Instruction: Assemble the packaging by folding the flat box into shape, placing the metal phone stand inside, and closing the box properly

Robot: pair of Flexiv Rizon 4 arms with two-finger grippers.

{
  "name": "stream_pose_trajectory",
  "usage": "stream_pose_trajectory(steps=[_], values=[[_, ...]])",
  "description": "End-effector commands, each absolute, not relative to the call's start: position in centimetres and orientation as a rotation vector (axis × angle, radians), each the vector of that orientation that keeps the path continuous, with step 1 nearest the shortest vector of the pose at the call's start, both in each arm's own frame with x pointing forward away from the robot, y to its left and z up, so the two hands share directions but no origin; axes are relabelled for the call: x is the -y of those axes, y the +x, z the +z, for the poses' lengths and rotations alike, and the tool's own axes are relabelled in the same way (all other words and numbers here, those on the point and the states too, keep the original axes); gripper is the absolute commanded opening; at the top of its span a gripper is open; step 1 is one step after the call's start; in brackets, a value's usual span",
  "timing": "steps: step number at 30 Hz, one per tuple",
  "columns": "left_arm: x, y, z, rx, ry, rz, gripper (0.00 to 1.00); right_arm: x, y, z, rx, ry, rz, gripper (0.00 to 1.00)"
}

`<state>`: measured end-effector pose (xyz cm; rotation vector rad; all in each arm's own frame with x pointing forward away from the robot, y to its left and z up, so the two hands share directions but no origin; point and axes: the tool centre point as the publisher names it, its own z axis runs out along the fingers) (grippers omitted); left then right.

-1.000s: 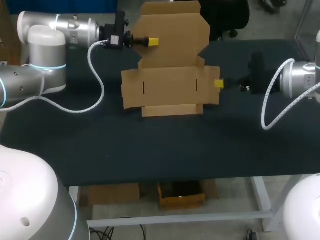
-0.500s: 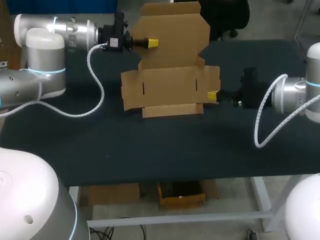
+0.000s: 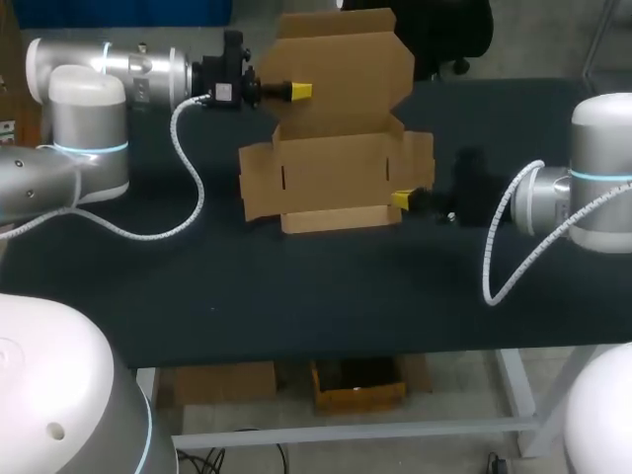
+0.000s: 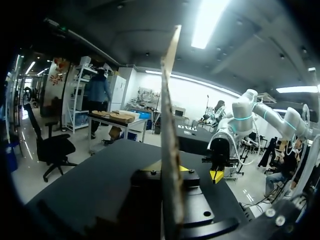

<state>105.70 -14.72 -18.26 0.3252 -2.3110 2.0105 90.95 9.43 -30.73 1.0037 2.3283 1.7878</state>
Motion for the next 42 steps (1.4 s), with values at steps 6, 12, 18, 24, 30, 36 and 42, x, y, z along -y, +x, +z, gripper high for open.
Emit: stream_pose_trajectory(steps=[6,12,18,24,30,36,42], values=[[14.8,105.1,-18.5,2.315,0.261,2.017,0.0,-11.9,91.4,-33.1,-2.278,1.004,1.733,0.0],[14.8,104.9,-18.5,2.317,0.231,2.019,0.0,-12.5,91.2,-33.6,-2.265,0.997,1.727,0.0],[14.8,104.7,-18.6,2.32,0.221,2.016,0.0,-12.7,91.3,-34.1,-2.3,1.052,1.701,0.0],[14.7,104.7,-18.6,2.322,0.221,2.015,0.0,-12.7,91.3,-34.1,-2.3,1.052,1.701,0.0],[14.7,104.7,-18.6,2.322,0.221,2.015,0.0,-12.7,91.3,-34.1,-2.3,1.052,1.701,0.0],[14.7,104.7,-18.6,2.322,0.221,2.015,0.0,-13.6,91.5,-35.0,-2.287,1.018,1.709,0.0],[14.7,104.7,-18.6,2.322,0.221,2.015,0.0,-15.5,91.6,-36.6,-2.24,0.956,1.702,0.0]])
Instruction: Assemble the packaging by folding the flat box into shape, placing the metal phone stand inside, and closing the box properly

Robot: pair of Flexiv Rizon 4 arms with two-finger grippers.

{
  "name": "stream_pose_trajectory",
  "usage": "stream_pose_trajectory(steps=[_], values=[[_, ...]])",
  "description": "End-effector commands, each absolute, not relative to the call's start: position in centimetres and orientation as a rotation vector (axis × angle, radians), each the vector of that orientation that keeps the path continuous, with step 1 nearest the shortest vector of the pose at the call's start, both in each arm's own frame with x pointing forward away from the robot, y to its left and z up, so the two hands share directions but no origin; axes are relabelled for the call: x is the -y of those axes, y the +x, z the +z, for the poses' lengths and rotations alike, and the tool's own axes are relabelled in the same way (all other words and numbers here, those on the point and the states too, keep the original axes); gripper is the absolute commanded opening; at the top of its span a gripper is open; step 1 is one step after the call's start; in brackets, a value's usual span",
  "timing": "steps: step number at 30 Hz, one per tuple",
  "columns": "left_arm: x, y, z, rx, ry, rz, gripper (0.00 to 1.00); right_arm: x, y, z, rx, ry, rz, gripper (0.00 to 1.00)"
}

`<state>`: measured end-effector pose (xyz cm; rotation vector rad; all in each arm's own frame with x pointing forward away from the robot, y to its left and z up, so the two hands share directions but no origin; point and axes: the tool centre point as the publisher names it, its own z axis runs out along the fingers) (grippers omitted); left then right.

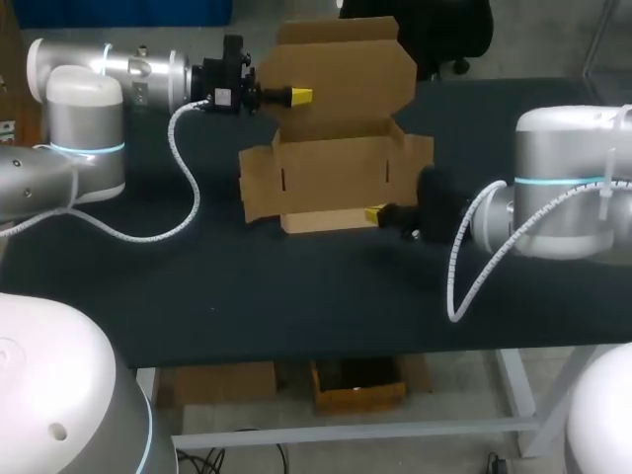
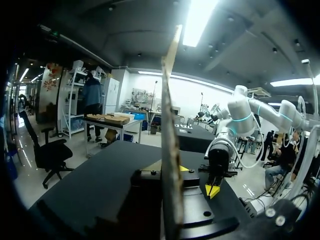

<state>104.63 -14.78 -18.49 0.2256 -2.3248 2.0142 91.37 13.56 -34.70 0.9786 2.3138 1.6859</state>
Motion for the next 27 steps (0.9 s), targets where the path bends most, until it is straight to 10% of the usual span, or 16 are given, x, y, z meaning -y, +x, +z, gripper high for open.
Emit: stream_pose_trajectory(steps=[1,27], values=[[14.7,104.7,-18.6,2.322,0.221,2.015,0.0,-15.9,91.6,-36.8,-2.235,0.948,1.682,0.0],[14.7,104.7,-18.6,2.322,0.221,2.015,0.0,-18.5,94.1,-40.2,-2.163,0.891,1.57,0.0]])
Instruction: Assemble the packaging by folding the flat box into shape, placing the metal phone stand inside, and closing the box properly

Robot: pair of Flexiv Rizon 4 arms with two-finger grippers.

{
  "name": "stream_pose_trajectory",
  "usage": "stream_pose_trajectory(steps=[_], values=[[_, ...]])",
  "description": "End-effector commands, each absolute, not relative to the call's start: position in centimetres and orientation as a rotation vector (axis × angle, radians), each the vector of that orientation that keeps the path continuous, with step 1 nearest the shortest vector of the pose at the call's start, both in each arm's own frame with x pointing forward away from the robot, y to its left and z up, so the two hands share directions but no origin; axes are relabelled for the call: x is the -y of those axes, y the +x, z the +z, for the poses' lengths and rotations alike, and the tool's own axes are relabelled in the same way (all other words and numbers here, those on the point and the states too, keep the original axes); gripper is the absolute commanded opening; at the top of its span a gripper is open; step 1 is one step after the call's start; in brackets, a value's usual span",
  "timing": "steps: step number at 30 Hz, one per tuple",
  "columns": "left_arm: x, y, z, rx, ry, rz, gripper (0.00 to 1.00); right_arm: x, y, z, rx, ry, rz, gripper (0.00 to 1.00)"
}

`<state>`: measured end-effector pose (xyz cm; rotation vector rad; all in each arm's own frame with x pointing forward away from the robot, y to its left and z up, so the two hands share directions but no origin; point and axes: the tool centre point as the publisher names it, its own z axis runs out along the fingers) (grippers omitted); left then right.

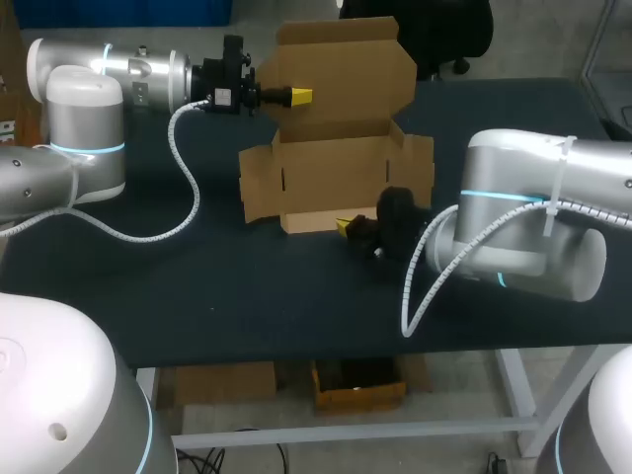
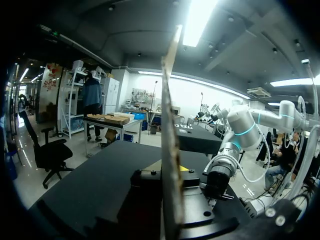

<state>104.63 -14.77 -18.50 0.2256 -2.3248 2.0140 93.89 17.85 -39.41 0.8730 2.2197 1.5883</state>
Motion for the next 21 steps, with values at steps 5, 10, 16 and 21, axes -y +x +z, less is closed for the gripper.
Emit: stream_pose_trajectory(steps=[5,10,16,21], values=[[14.7,104.7,-18.6,2.322,0.221,2.015,0.0,-18.7,94.5,-40.7,-2.159,0.892,1.546,0.0],[14.7,104.7,-18.6,2.322,0.221,2.015,0.0,-18.6,95.1,-41.3,-2.149,0.908,1.524,0.0],[14.7,104.7,-18.6,2.322,0.221,2.015,0.0,-18.9,95.9,-42.0,-2.139,0.927,1.517,0.0],[14.7,104.7,-18.6,2.322,0.221,2.015,0.0,-19.2,96.3,-42.4,-2.139,0.935,1.515,0.0]])
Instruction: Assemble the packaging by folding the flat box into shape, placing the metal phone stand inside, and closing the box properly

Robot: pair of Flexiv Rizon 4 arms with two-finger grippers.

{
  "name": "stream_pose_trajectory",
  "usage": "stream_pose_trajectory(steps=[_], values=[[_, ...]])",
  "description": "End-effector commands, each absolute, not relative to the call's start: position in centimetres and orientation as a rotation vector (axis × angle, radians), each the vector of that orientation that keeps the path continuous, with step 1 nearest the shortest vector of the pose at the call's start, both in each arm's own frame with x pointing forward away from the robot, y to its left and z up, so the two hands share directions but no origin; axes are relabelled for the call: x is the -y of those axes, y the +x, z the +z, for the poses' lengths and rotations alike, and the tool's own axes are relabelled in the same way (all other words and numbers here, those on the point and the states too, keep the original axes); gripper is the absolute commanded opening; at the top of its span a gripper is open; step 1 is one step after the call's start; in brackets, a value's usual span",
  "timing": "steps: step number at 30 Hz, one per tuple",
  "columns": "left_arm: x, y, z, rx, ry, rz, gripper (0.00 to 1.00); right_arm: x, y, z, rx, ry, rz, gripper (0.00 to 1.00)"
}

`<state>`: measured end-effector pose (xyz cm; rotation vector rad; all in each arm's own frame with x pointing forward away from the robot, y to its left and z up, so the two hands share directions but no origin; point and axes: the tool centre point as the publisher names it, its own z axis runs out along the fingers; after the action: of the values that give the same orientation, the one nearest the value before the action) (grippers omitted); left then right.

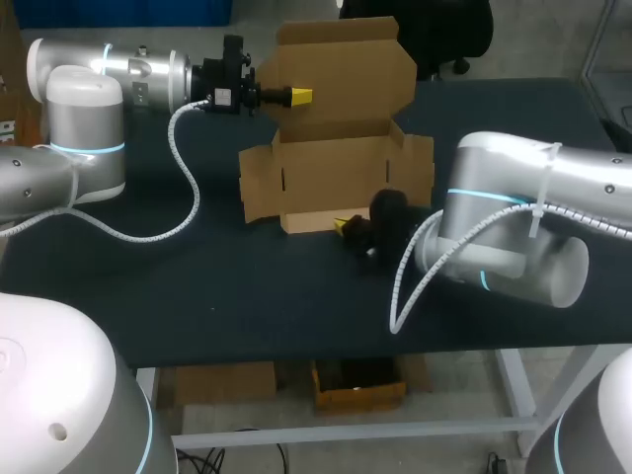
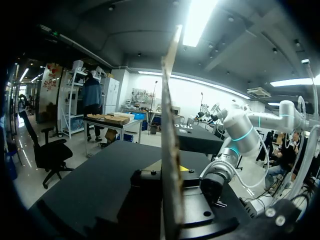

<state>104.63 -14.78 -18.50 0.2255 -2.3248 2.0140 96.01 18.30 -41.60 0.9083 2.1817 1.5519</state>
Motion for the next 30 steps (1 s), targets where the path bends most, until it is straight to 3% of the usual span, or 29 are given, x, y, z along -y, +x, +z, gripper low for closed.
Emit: stream_pose_trajectory(steps=[1,30], values=[[14.7,104.7,-18.6,2.322,0.221,2.015,0.0,-19.2,96.4,-42.5,-2.138,0.937,1.51,0.0],[14.7,104.0,-19.0,2.319,0.207,2.0,0.0,-18.8,96.6,-43.8,-2.12,0.989,1.513,0.0]])
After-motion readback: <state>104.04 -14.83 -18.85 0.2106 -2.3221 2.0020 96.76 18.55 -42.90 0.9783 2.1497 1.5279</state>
